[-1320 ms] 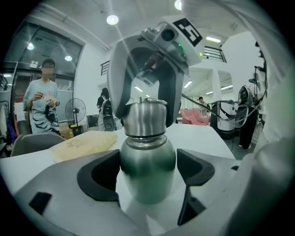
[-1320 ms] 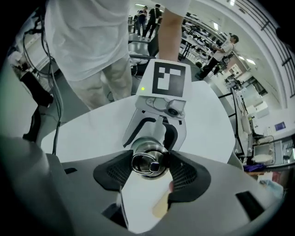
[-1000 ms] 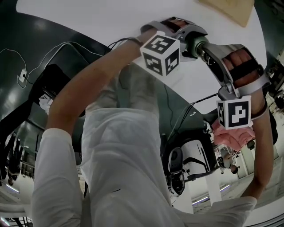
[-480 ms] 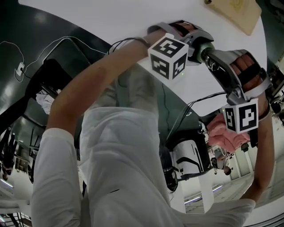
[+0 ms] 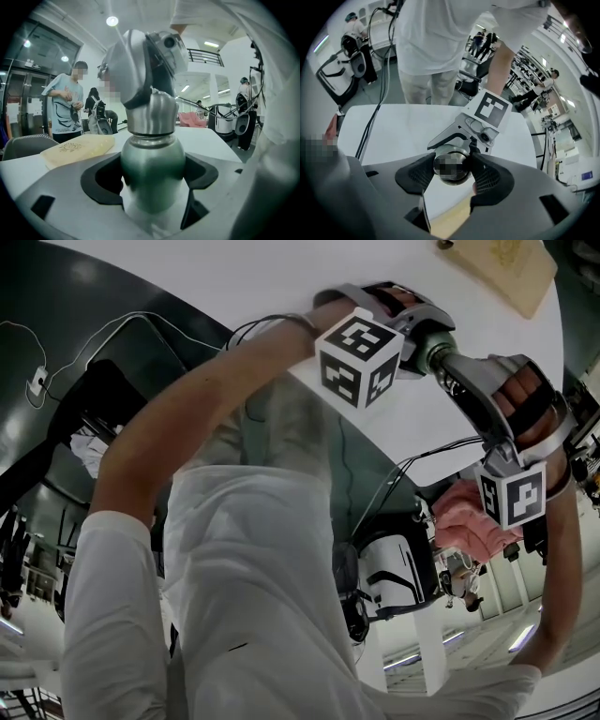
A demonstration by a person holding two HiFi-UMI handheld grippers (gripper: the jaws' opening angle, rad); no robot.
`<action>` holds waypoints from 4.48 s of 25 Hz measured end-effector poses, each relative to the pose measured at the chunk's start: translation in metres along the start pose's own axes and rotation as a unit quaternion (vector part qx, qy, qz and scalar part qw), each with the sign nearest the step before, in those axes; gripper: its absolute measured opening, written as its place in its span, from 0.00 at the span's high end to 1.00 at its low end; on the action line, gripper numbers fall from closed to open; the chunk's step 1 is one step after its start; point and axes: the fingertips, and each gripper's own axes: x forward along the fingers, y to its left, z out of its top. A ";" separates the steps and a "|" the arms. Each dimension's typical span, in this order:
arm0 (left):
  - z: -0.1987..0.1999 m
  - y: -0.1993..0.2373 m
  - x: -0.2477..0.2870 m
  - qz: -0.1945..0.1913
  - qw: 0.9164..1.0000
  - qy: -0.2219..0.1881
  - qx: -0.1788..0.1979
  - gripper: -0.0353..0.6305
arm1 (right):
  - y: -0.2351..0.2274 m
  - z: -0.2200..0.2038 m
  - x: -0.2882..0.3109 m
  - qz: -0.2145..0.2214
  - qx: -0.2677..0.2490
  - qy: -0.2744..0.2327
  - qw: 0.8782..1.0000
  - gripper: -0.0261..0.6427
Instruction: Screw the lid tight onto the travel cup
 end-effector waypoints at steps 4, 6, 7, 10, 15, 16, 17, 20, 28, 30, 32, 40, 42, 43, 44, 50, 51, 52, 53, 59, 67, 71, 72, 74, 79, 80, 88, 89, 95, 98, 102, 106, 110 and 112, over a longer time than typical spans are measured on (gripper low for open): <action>0.001 0.000 0.001 -0.003 1.000 0.001 0.003 0.41 | 0.004 -0.001 -0.001 -0.005 -0.052 -0.006 0.999 0.61; 0.002 0.001 0.003 -0.003 1.000 0.001 0.005 0.41 | 0.006 -0.001 -0.001 -0.013 -0.058 -0.021 0.998 0.61; 0.002 0.001 0.004 -0.003 1.000 0.002 0.006 0.41 | 0.007 -0.002 -0.001 -0.019 -0.057 -0.029 0.998 0.61; 0.001 -0.001 0.004 -0.004 1.000 0.002 0.011 0.41 | 0.008 -0.003 0.000 -0.034 -0.056 -0.045 0.997 0.61; 0.001 0.000 0.003 -0.007 1.000 0.001 0.005 0.41 | 0.004 -0.003 0.000 -0.025 -0.041 -0.053 0.997 0.61; 0.001 0.001 0.003 -0.007 1.000 0.001 0.003 0.41 | 0.003 -0.004 0.001 -0.021 -0.027 -0.054 0.998 0.61; 0.001 0.001 0.002 -0.007 1.000 0.001 0.003 0.41 | 0.002 -0.004 0.002 -0.017 -0.008 -0.055 0.998 0.61; -0.001 0.001 0.001 -0.005 1.000 0.002 0.001 0.41 | -0.004 -0.004 0.004 -0.014 0.070 -0.052 0.996 0.61; -0.001 0.000 0.002 -0.006 1.000 0.001 -0.001 0.41 | -0.011 -0.008 0.004 -0.056 0.252 -0.030 0.966 0.61; -0.001 0.000 0.002 -0.004 1.000 0.002 -0.002 0.41 | -0.013 -0.010 0.004 -0.075 0.307 -0.019 0.949 0.61; 0.000 0.000 0.002 -0.003 1.000 0.002 -0.003 0.41 | -0.014 -0.013 0.004 -0.094 0.369 -0.001 0.925 0.61; 0.000 0.002 0.002 0.004 1.000 0.001 -0.005 0.41 | -0.017 -0.024 0.002 -0.161 0.565 0.071 0.806 0.61; 0.001 0.002 0.001 0.007 1.000 0.002 -0.006 0.41 | -0.018 -0.026 0.001 -0.176 0.597 0.083 0.778 0.61; 0.001 0.002 0.002 0.008 1.000 0.002 -0.007 0.41 | -0.018 -0.027 0.001 -0.182 0.610 0.084 0.767 0.61; 0.001 0.002 0.001 0.009 1.000 0.002 -0.007 0.41 | -0.019 -0.027 0.001 -0.184 0.622 0.081 0.757 0.61; 0.001 0.001 0.001 0.008 1.000 0.001 -0.008 0.41 | -0.031 -0.016 -0.013 -0.151 0.642 0.033 0.751 0.54; 0.000 0.001 0.001 0.008 1.000 0.001 -0.007 0.41 | -0.031 -0.014 -0.017 -0.137 0.634 0.032 0.760 0.54; 0.000 0.001 0.001 0.007 1.000 0.001 -0.007 0.41 | -0.031 -0.011 -0.021 -0.119 0.625 0.032 0.771 0.54; -0.001 0.002 0.001 0.007 1.000 0.002 -0.007 0.41 | -0.030 -0.009 -0.025 -0.098 0.613 0.031 0.784 0.54; 0.000 0.002 0.003 0.007 1.000 0.001 -0.007 0.41 | -0.019 -0.003 -0.037 0.024 0.407 0.064 0.911 0.54; 0.000 0.001 0.003 0.004 1.000 0.001 -0.005 0.41 | -0.009 -0.006 -0.019 0.118 0.174 0.066 0.975 0.54; 0.000 0.002 0.002 0.003 1.000 0.001 -0.005 0.41 | -0.005 -0.007 -0.011 0.152 0.113 0.058 0.980 0.54; 0.000 0.001 0.002 0.003 1.000 0.001 -0.004 0.41 | -0.003 -0.007 -0.009 0.156 0.098 0.056 0.981 0.54; 0.001 0.001 0.002 0.004 1.000 0.002 -0.003 0.41 | -0.001 -0.006 -0.005 0.157 0.070 0.049 0.984 0.57; 0.001 0.001 0.002 0.004 1.000 0.001 -0.001 0.41 | 0.001 -0.005 -0.001 0.143 0.047 0.043 0.988 0.63; 0.001 0.001 0.002 0.005 1.000 0.002 0.001 0.41 | 0.001 -0.005 -0.001 0.136 0.058 0.038 0.988 0.63; 0.001 0.000 0.002 0.016 1.000 0.003 -0.006 0.41 | -0.009 -0.009 -0.001 0.068 0.311 0.022 0.948 0.63; 0.000 0.001 0.002 0.018 1.000 0.003 -0.007 0.41 | -0.011 -0.010 0.000 0.059 0.340 0.025 0.938 0.63; -0.001 0.003 0.001 0.044 0.999 0.004 -0.018 0.41 | -0.014 -0.018 0.001 0.001 0.528 0.056 0.847 0.63; -0.001 0.005 0.000 0.060 0.998 0.005 -0.025 0.41 | -0.019 -0.021 0.001 -0.032 0.596 0.055 0.800 0.63; -0.001 0.005 0.001 0.068 0.997 0.006 -0.028 0.41 | -0.019 -0.028 -0.001 -0.076 0.691 0.059 0.717 0.63; 0.000 0.006 0.001 0.070 0.997 0.006 -0.028 0.41 | -0.016 -0.034 -0.003 -0.113 0.769 0.065 0.626 0.63; -0.001 0.006 0.001 0.070 0.997 0.006 -0.031 0.41 | -0.015 -0.035 -0.004 -0.133 0.801 0.055 0.581 0.63; -0.001 0.006 0.001 0.068 0.997 0.004 -0.032 0.41 | -0.016 -0.031 -0.009 -0.133 0.794 0.047 0.592 0.56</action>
